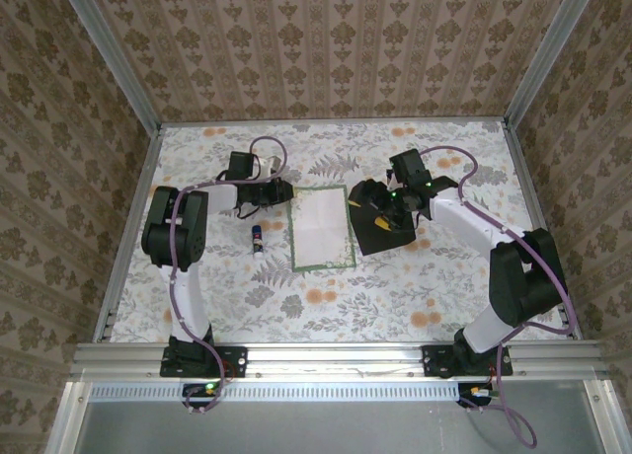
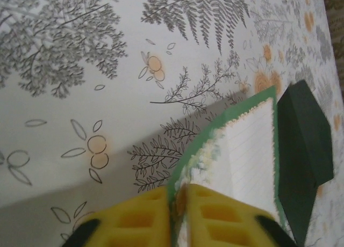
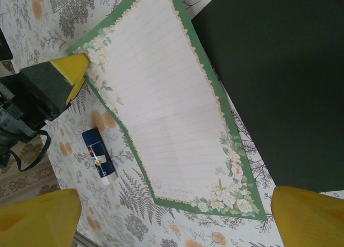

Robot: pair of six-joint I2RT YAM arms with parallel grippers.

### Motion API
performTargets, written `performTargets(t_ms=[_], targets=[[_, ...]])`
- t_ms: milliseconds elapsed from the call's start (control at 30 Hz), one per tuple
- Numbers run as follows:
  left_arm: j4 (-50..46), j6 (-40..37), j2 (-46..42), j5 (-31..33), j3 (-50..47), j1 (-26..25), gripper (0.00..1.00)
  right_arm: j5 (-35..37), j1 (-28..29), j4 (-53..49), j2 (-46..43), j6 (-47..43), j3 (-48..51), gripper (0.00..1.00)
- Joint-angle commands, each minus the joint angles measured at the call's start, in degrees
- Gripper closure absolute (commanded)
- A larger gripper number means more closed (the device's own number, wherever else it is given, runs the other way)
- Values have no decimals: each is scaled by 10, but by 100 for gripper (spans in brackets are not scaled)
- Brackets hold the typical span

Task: Place the letter into the envelope and seal it

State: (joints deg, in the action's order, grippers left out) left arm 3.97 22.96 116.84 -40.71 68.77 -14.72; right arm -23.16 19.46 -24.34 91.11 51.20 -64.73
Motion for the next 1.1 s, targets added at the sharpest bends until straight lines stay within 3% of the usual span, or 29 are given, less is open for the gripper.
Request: performTargets(t_ms=[0,267,633,900,1067], targets=[[22,5,10,-9,5,-3,100,4,-4,0,-20,-6,5,8],[54,11,-39,7,-20,-1,100,1,-7,-35,-12,-16,-32,8],[187,28,-174,27,-149,-2,100,-29,-7,-152,52,-43,-179,11],[253,-43,-257,60,-231,-27,100,-68,-6,-234,109,-48,-276,11],[218,-104,-314,78,-246,-53,100,-84,-2,-258,132,-36,-314,11]])
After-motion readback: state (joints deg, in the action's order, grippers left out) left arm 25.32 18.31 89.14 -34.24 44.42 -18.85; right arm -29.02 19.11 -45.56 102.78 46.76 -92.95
